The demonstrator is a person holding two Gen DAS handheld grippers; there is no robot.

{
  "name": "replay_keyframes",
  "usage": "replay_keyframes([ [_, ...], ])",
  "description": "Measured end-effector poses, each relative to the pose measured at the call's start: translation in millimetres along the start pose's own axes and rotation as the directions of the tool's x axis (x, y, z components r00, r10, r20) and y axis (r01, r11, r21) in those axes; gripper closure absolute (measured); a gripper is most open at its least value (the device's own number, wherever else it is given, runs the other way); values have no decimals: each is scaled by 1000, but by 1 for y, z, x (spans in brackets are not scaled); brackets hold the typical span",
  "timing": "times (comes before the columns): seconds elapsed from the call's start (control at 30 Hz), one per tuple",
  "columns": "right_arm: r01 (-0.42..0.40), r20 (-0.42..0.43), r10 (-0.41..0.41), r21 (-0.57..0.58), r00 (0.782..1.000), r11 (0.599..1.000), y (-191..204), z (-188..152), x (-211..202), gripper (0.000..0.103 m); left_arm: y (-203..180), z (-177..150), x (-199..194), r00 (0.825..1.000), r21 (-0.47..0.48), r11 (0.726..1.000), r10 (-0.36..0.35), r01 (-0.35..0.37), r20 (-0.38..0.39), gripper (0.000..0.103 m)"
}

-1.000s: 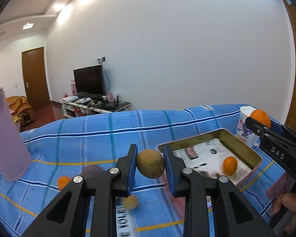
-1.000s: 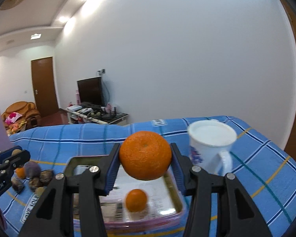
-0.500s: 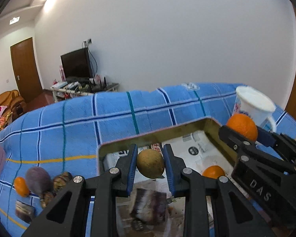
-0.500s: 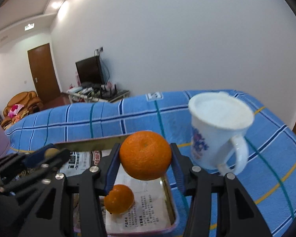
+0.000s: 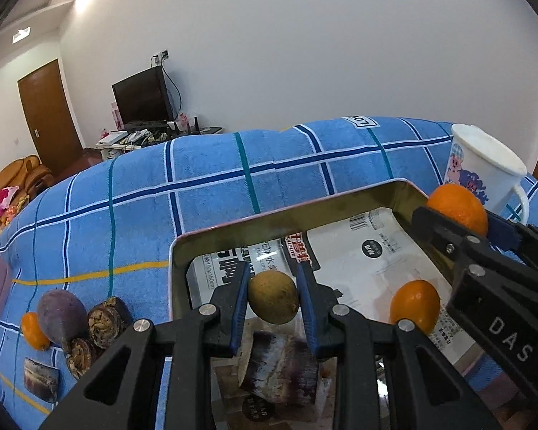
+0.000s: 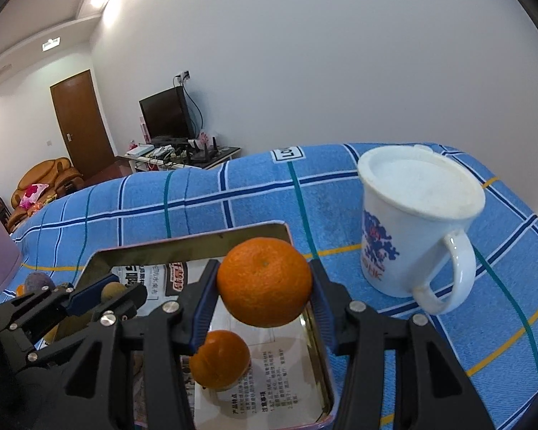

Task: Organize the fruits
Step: 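Open the right tool to drop the orange while the left tool releases the kiwi into the tin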

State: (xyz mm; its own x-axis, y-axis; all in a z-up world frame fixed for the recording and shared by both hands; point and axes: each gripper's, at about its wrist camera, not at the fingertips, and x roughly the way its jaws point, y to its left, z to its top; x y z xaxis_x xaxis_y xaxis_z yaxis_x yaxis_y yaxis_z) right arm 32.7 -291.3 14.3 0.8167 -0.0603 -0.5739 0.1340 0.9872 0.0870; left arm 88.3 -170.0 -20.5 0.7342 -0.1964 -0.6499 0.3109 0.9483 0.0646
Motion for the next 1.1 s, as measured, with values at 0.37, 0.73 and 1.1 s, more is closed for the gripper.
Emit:
replay_keyframes([
  [0.37,-41,8,42,-38,999,998,9,-1,-1,49,0,-1,1,1000,6,1000,16,-16,-2,74],
  [0.73,-31,137,32,-14,990,999,4,0,-24,2,3,-4,-10,999,-13,1000,-14,14,32,38],
  [1.1,-18,251,-3,82,968,996,-12,2,-42,0,14,-12,-44,983,-44,999,18,-10,185,23],
])
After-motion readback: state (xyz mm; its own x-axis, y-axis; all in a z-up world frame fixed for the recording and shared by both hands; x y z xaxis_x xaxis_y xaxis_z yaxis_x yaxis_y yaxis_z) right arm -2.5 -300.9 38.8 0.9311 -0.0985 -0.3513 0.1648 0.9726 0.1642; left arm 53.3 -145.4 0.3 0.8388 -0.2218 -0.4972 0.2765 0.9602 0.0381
